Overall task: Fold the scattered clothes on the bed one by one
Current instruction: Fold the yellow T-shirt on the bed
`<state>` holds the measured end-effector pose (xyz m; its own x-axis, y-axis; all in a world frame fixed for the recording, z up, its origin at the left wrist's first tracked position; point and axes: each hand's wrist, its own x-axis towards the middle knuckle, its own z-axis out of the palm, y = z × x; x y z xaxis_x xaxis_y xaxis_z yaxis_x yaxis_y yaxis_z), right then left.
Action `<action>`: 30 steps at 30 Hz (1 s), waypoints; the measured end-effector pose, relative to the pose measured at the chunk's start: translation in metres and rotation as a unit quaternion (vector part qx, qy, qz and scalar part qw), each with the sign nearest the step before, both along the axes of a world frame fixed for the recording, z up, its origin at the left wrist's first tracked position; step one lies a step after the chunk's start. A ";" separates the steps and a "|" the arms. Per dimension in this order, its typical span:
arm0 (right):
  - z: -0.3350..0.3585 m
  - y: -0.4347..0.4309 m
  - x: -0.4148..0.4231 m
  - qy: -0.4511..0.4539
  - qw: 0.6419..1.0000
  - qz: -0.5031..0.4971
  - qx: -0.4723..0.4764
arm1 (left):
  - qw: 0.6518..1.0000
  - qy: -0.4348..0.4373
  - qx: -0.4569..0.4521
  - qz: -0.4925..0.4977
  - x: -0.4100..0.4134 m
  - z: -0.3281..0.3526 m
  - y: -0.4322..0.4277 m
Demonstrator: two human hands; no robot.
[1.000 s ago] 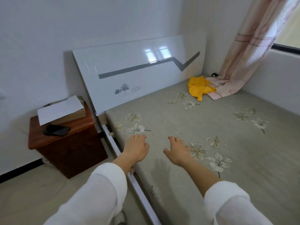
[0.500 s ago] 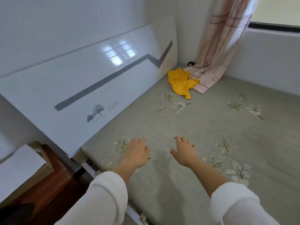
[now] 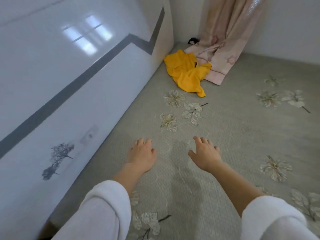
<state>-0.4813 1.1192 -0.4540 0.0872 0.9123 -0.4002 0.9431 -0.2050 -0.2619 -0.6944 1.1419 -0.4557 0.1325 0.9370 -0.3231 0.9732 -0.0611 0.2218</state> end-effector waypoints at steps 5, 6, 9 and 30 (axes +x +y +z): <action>-0.058 0.059 0.000 0.001 0.999 -0.031 -0.008 | 0.999 0.003 -0.008 -0.037 -0.002 -0.064 0.082; -0.070 0.070 0.000 0.000 0.999 -0.037 -0.009 | 0.999 -0.001 -0.011 -0.039 -0.001 -0.078 0.097; -0.108 0.096 -0.001 -0.002 0.998 -0.055 -0.011 | 0.999 -0.006 -0.034 -0.036 0.003 -0.126 0.131; -0.242 0.319 0.050 0.009 0.974 -0.103 0.201 | 0.982 -0.038 0.145 -0.117 0.061 -0.249 0.283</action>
